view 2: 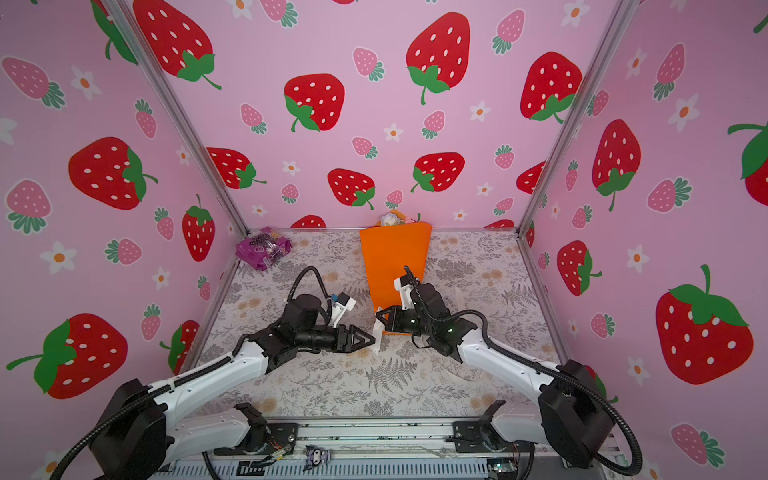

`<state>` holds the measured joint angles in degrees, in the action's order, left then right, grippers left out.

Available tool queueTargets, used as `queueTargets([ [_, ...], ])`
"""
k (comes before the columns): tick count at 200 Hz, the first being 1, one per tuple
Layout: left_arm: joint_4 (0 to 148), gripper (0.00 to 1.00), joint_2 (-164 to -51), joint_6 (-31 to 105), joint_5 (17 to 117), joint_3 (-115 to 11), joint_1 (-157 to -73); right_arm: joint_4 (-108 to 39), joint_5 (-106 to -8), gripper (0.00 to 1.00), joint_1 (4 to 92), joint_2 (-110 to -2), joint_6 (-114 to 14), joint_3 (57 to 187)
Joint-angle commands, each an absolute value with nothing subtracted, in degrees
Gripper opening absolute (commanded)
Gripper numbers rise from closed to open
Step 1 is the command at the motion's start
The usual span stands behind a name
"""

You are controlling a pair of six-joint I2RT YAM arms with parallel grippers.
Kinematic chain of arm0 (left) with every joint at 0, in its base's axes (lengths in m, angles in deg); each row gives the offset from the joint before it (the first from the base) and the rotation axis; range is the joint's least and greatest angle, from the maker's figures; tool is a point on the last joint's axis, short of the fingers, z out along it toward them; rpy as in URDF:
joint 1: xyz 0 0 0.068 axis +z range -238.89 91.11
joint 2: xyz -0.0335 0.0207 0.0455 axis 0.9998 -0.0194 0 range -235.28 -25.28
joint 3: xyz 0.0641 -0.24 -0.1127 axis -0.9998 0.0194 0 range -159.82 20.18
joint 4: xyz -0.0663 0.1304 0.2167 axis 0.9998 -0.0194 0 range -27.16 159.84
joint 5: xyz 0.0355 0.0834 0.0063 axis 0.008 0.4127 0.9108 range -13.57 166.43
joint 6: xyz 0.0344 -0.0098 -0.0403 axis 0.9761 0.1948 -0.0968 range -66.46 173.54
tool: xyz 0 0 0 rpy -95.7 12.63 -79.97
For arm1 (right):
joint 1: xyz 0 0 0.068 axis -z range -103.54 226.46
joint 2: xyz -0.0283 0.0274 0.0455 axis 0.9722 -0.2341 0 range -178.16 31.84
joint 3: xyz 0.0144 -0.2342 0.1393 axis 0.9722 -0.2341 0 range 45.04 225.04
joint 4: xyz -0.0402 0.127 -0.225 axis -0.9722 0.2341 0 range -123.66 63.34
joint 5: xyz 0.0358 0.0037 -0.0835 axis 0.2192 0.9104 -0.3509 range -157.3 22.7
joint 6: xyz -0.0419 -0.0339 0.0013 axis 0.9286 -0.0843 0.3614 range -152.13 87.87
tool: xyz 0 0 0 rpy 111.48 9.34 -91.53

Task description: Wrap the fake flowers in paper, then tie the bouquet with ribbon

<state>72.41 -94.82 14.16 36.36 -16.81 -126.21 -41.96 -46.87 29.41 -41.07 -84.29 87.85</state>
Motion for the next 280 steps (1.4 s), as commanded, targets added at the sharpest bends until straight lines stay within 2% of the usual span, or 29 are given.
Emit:
queueTargets([
  [1,72.1,0.71,-96.7,17.1,37.6,-20.5,-128.2,-44.9,-45.5,0.0,29.2,-40.8,-86.0,89.3],
  [32,73.0,0.65,-99.6,17.9,38.8,-22.7,-128.8,-45.2,-45.0,0.0,29.2,-40.5,-85.9,88.7],
  [51,73.6,0.47,-101.4,18.2,38.8,-24.2,-128.8,-45.3,-44.5,0.01,29.3,-40.4,-85.7,88.7],
  [59,73.3,0.34,-101.8,18.3,39.5,-24.7,-128.7,-45.4,-44.4,0.02,29.3,-40.1,-85.8,88.7],
  [70,72.9,0.22,-101.3,18.2,40.5,-24.7,-128.7,-44.7,-45.2,0.04,29.3,-39.4,-85.3,88.8],
  [86,71.6,0.0,-99.0,18.0,43.9,-23.4,-128.5,-40.5,-49.2,0.22,29.9,-37.3,-84.3,88.7],
  [101,70.2,0.0,-95.8,16.2,46.3,-21.2,-127.3,-34.1,-54.1,0.38,32.3,-34.2,-82.9,88.1],
  [136,54.9,0.0,-84.7,15.9,51.9,-20.3,-122.6,-15.9,-67.6,0.51,43.9,-25.2,-75.3,85.8],
  [140,52.4,0.0,-83.2,16.3,53.3,-20.6,-122.3,-13.8,-69.5,0.56,45.4,-24.8,-74.4,85.5],
  [146,49.6,0.0,-80.9,16.7,55.2,-20.8,-121.7,-11.5,-71.3,0.59,47.9,-24.6,-72.7,84.9],
  [176,38.2,0.0,-70.7,17.3,58.5,-21.8,-116.3,-7.6,-75.3,0.62,57.4,-30.3,-64.7,84.4],
  [198,32.6,0.0,-65.1,17.4,61.8,-23.1,-112.2,-11.2,-72.8,0.62,61.6,-39.1,-60.3,85.5],
  [242,26.5,0.0,-62.6,19.4,67.0,-27.4,-109.7,-14.4,-73.2,0.59,63.4,-58.9,-54.6,94.4],
  [280,23.8,0.0,-63.4,21.2,70.2,-29.5,-109.5,-14.4,-71.3,0.56,63.5,-67.1,-53.1,99.7],
])
